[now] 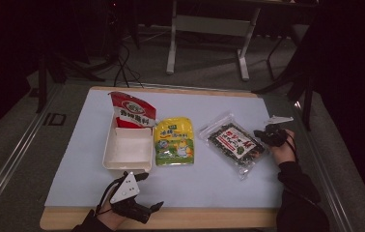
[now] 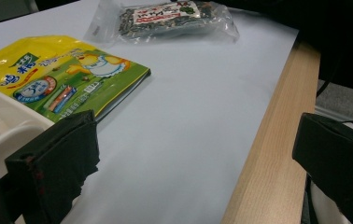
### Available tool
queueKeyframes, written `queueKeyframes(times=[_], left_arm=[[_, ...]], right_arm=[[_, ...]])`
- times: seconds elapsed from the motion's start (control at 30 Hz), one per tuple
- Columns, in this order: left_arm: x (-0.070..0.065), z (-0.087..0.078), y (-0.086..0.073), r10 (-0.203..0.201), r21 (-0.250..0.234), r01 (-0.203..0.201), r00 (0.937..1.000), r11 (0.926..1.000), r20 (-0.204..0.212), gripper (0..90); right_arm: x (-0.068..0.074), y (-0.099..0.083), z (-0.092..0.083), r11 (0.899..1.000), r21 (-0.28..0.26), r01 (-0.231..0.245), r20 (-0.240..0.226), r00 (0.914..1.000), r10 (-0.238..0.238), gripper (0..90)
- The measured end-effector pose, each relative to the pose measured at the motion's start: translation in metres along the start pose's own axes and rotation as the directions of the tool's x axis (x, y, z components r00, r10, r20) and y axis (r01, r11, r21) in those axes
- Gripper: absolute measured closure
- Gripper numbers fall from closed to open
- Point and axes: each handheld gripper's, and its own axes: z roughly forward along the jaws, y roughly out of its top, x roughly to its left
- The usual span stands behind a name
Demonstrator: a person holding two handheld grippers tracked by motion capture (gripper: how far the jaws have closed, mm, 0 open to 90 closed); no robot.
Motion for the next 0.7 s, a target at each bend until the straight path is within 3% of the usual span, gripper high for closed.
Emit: queueKeyframes(times=[0.13,0.4,0.7], left_arm=[[0.0,0.0,0.0,0.001,0.0,-0.001,1.0,1.0,0.001,1.7],[0.0,-0.001,0.0,0.001,0.0,-0.001,1.0,1.0,0.003,1.7],[-0.001,-0.001,0.001,0.006,-0.001,-0.006,1.0,1.0,0.004,1.7]], right_arm=[[0.002,-0.001,0.007,0.999,0.036,0.009,0.016,0.9998,-0.009,90.0],[0.007,-0.003,0.007,0.999,0.046,0.011,-0.01,0.9999,-0.01,90.0],[0.032,-0.001,0.003,0.995,0.065,0.072,-0.051,0.9963,-0.069,90.0]])
